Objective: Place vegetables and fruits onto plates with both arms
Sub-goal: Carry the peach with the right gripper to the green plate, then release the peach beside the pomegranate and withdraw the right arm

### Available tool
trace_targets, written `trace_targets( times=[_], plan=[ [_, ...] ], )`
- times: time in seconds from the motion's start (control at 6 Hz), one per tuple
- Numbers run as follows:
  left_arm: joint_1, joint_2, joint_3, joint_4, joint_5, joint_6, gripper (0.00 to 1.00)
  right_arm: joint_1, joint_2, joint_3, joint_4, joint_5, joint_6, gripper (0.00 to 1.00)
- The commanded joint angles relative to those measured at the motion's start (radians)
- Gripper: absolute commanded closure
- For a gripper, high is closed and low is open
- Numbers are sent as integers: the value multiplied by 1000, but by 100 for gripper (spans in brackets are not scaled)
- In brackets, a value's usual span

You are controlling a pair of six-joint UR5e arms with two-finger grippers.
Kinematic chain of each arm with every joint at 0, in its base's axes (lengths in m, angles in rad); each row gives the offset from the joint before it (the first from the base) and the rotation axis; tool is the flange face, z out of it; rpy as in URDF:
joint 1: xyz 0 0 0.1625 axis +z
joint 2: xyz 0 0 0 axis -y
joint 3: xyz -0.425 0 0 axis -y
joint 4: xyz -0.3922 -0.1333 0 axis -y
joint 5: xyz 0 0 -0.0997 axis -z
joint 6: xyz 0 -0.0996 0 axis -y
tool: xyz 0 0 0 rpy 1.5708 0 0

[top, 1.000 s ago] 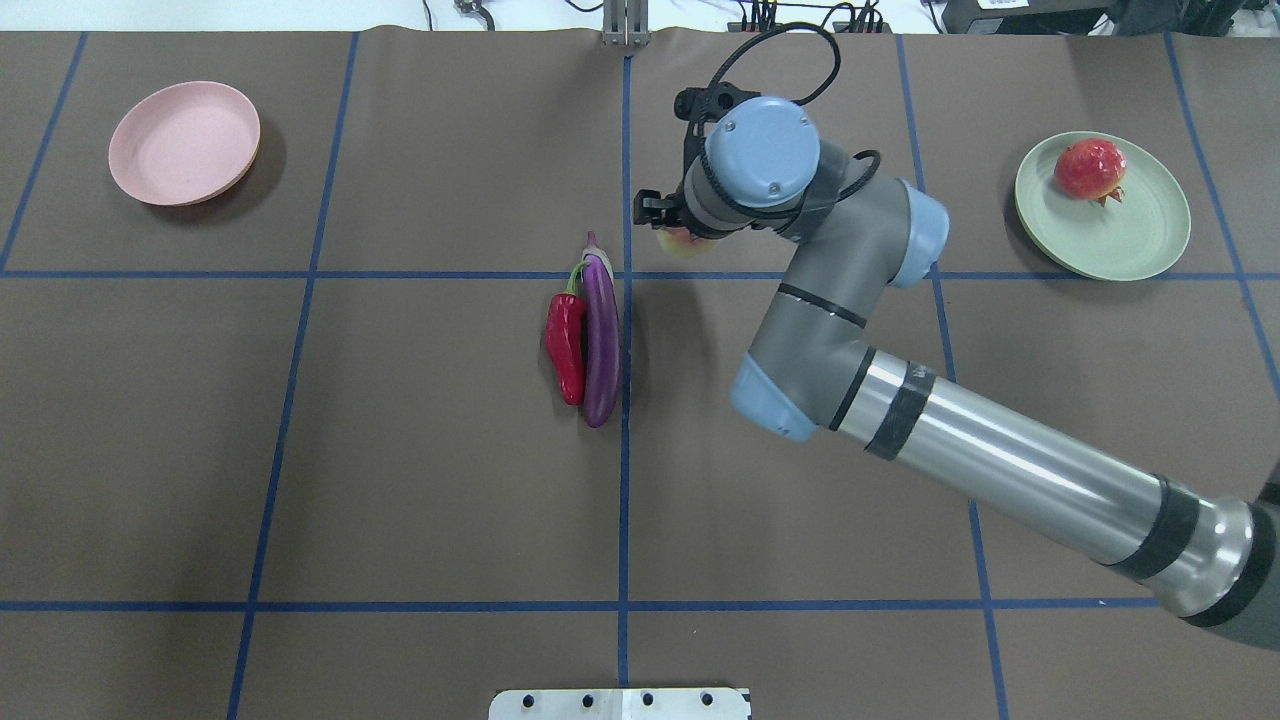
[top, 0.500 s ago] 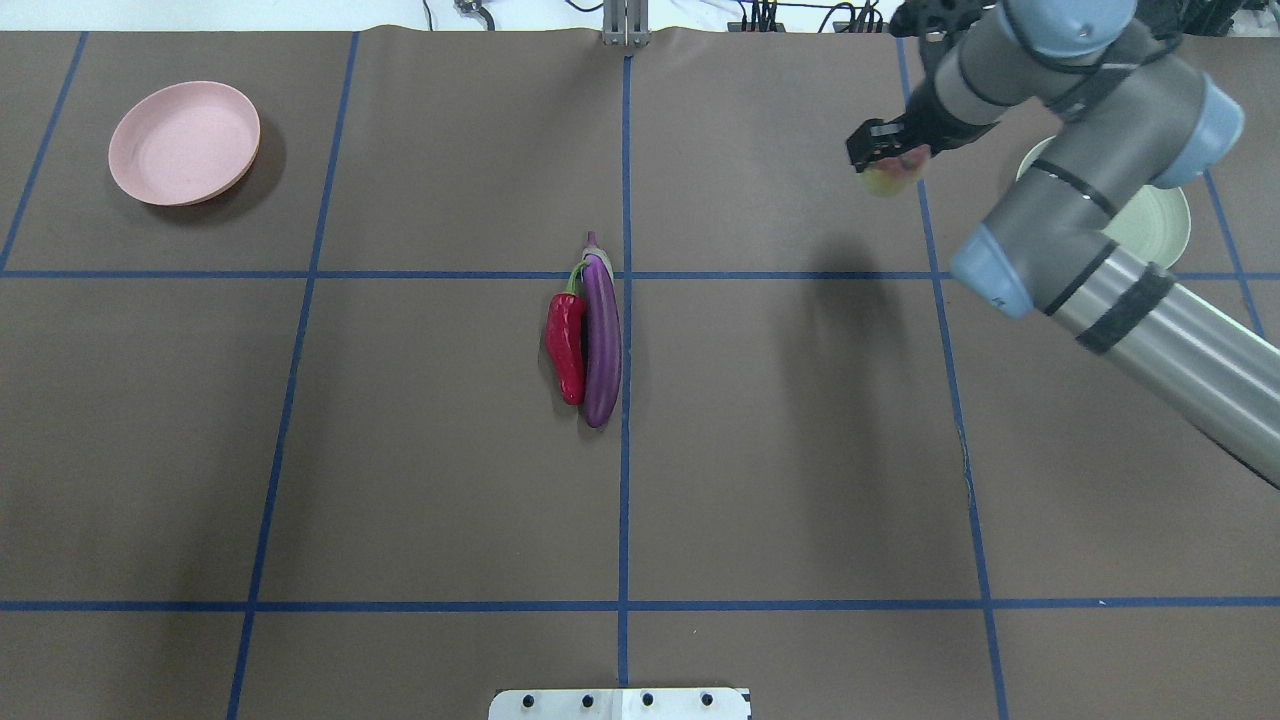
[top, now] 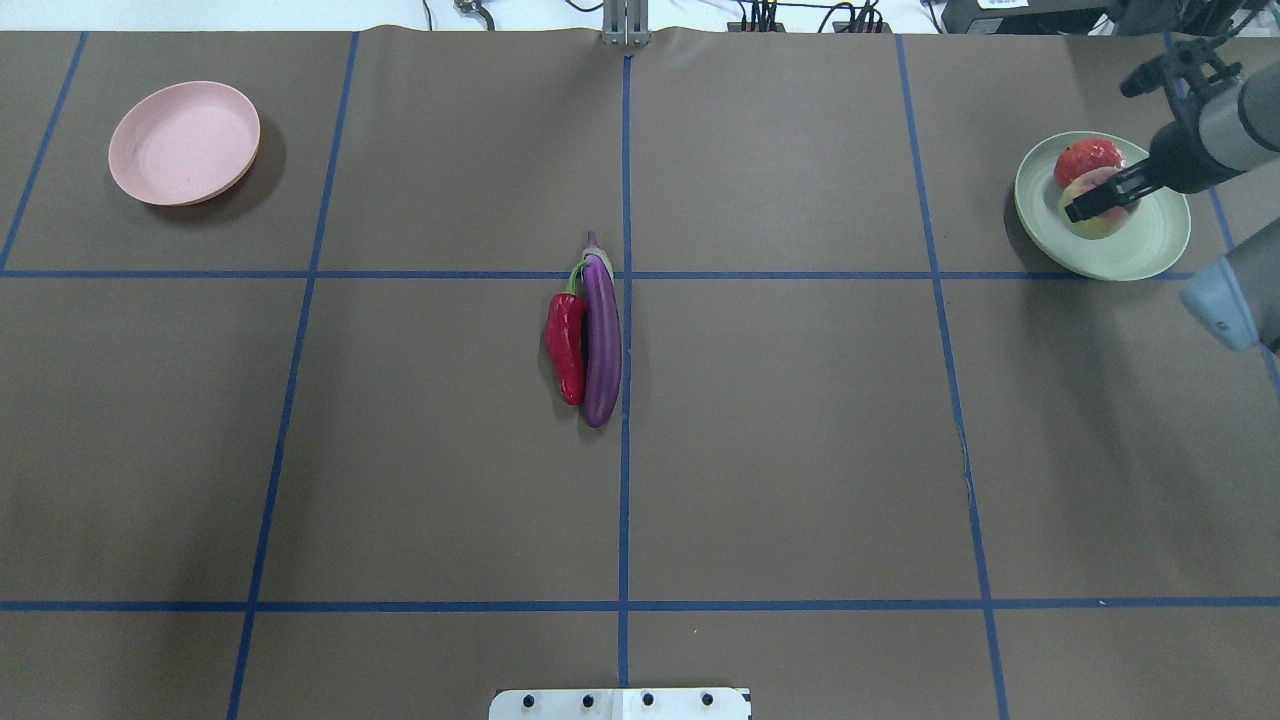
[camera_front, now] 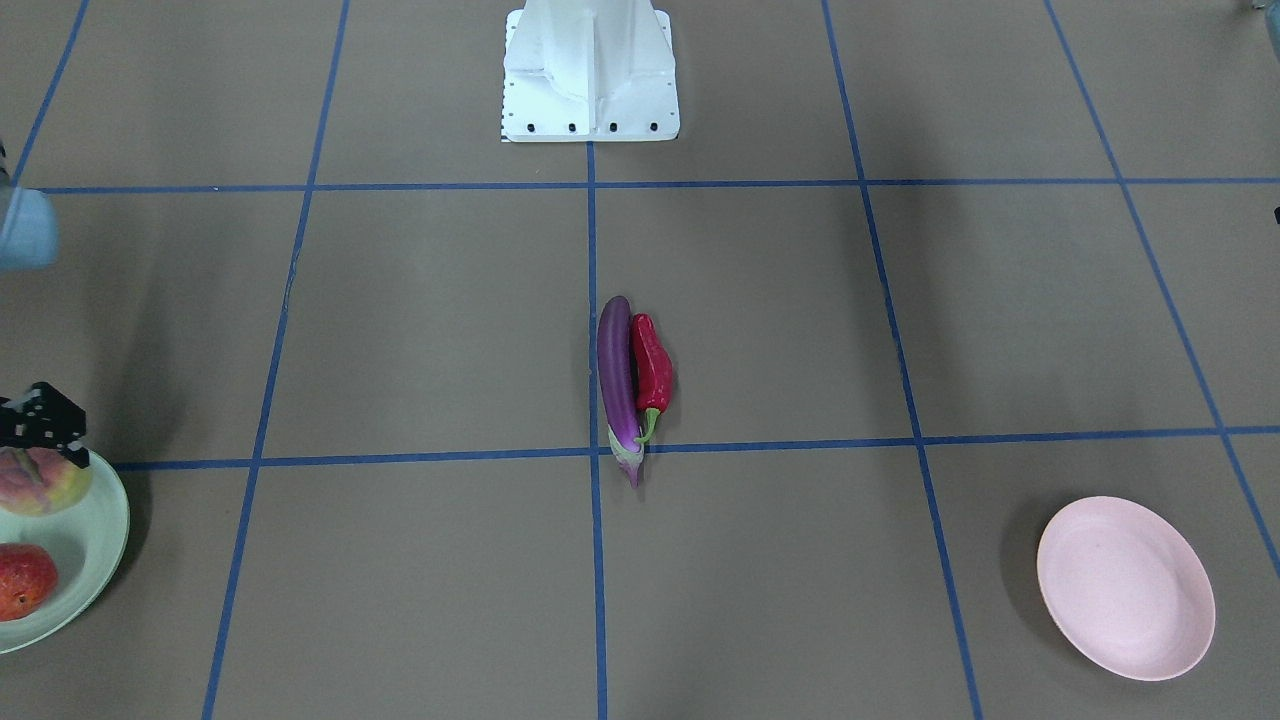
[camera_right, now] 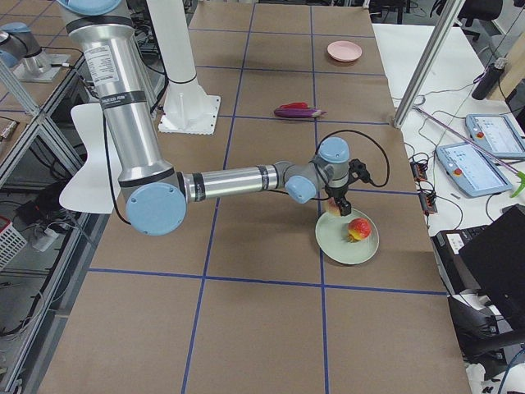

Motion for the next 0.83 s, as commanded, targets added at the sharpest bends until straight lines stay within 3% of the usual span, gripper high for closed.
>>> trace_targets(
  times=[0.0,0.17,0.33,0.5,0.67],
  plan=[
    [0,-2,-1,-2,0,0,0,34,-47,-43,13,11,-55,1],
    [0,-2,-1,-5,2,0,0,40,-35,-39,13,16,21,0],
    [0,-7,-1,-74,0,-12,0,88,-6,-34,-11,90,33,0],
    [-2,-13,-4,-109,2,-12,0,162,29,-28,-113,171,28,0],
    [-2,-65,-3,-113,3,-12,0,228,19,1,-175,181,25,0]
  ],
)
